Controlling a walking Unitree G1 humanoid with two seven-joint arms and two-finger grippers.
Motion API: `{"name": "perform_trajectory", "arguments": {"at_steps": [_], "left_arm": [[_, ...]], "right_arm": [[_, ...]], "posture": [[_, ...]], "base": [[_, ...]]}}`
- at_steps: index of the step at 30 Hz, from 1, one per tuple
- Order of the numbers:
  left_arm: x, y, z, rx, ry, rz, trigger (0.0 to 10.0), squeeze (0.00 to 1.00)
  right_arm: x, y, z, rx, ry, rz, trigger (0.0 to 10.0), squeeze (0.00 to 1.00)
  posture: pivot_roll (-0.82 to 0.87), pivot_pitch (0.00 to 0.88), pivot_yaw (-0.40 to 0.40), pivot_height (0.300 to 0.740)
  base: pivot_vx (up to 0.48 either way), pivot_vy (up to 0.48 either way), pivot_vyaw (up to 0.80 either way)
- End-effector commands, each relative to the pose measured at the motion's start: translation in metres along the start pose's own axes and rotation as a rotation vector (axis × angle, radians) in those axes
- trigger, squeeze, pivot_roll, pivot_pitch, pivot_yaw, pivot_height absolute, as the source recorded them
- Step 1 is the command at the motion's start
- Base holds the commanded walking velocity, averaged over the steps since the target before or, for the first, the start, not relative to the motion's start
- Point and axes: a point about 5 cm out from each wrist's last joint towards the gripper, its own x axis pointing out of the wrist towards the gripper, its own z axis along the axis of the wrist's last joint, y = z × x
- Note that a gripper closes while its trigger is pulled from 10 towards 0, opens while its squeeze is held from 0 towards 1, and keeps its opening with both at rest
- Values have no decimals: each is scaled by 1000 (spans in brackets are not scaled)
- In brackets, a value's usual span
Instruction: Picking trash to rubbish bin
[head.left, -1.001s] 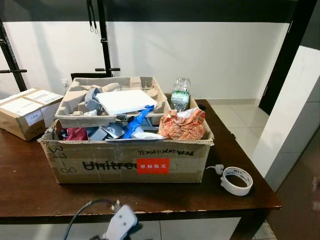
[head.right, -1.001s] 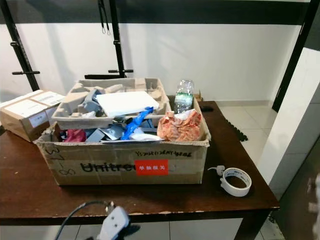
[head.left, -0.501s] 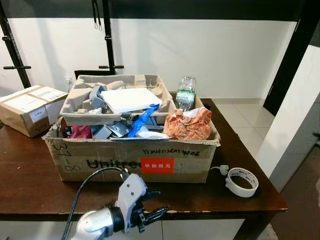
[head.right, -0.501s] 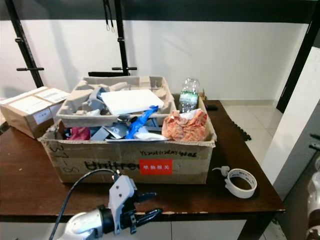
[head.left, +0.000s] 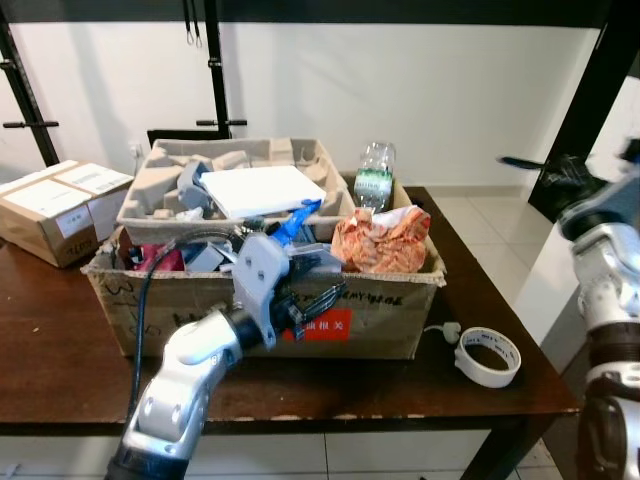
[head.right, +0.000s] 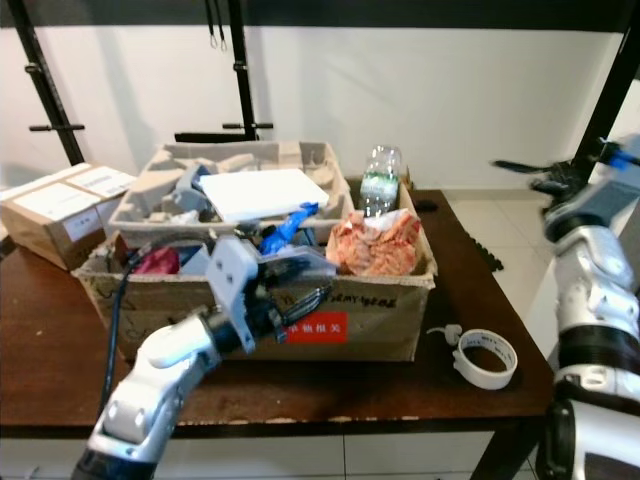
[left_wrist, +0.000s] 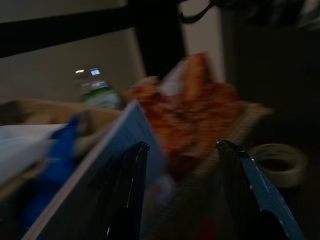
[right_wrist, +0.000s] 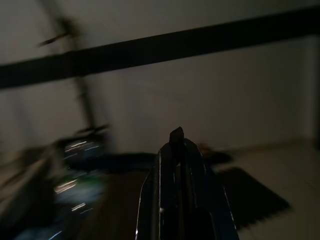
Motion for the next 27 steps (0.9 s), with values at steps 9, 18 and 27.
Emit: {"name": "perform_trajectory", "arguments": {"at_steps": [9,18,27], "left_arm": [[1,28,14,20,35,168,10000,0],[6,32,27,-98,35,175,10000,0],[9,26,31,-195,47,121,10000,0]], "right_arm": [[4,42,10,-1,25,309,10000,0],[-13,91,-2,-82,109,645,10000,0],[-35,110,-27,-161,264,832,10000,0]], "posture": [[-67,139,-1,740],[-68,140,1,740],[-67,140,-1,740]], "base": [[0,0,0],[0,0,0],[0,0,0]]}}
